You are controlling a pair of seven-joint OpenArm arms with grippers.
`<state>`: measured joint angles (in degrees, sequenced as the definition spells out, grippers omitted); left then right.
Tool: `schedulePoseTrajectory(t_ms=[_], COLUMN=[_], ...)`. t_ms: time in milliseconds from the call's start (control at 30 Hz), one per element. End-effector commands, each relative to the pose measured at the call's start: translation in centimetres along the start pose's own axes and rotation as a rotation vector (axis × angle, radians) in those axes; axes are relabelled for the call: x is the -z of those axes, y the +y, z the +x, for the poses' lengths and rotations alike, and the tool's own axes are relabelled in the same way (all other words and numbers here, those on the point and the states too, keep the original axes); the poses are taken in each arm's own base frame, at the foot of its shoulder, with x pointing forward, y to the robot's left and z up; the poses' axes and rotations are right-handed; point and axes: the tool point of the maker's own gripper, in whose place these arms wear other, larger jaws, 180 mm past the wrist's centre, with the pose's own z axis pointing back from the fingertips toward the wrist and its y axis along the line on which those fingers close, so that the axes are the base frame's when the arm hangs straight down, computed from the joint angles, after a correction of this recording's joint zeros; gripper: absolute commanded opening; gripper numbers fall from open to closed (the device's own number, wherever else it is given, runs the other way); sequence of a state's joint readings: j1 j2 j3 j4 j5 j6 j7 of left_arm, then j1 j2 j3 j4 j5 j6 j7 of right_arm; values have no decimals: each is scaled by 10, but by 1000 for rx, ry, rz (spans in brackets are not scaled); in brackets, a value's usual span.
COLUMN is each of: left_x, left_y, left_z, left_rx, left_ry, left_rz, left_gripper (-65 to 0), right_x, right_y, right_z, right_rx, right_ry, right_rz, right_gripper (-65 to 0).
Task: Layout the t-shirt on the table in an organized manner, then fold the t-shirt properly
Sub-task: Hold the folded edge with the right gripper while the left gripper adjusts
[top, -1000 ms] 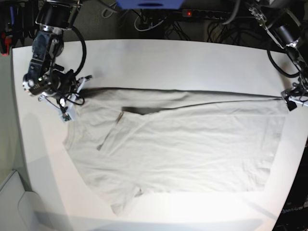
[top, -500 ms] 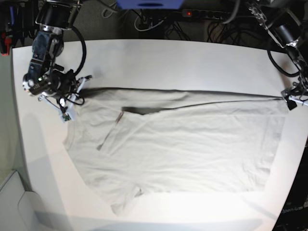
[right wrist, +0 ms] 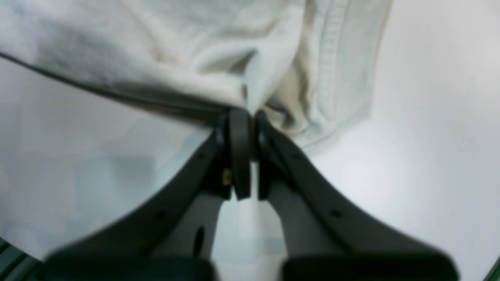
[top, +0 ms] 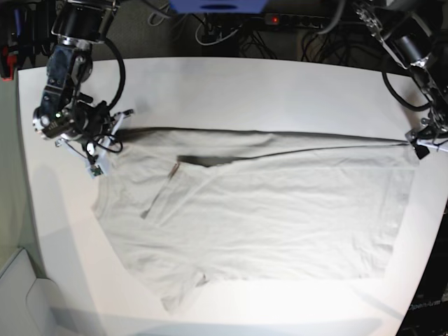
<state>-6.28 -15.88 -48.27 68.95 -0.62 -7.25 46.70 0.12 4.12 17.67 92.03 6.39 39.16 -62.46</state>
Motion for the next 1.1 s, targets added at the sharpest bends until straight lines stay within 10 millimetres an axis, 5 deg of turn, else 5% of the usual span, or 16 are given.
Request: schedulePoseTrajectory(t_ms=[0, 733, 1067], left_x=[-1, 5, -13], left_y=[2, -17, -42], left_z=[12, 14, 47], left_rx=[-13, -55, -86], left_ry=[-26, -61, -152], left_rz=[6, -32, -88], left_gripper=[0, 0, 0], right_x=[-5, -5, -5], right_y=[-4, -6, -5], right_z=[14, 14, 14], right_rx=[-21, -25, -26], right_ry=[-45, -42, -42], right_rz=[-5, -9, -8], right_gripper=[-650, -650, -650])
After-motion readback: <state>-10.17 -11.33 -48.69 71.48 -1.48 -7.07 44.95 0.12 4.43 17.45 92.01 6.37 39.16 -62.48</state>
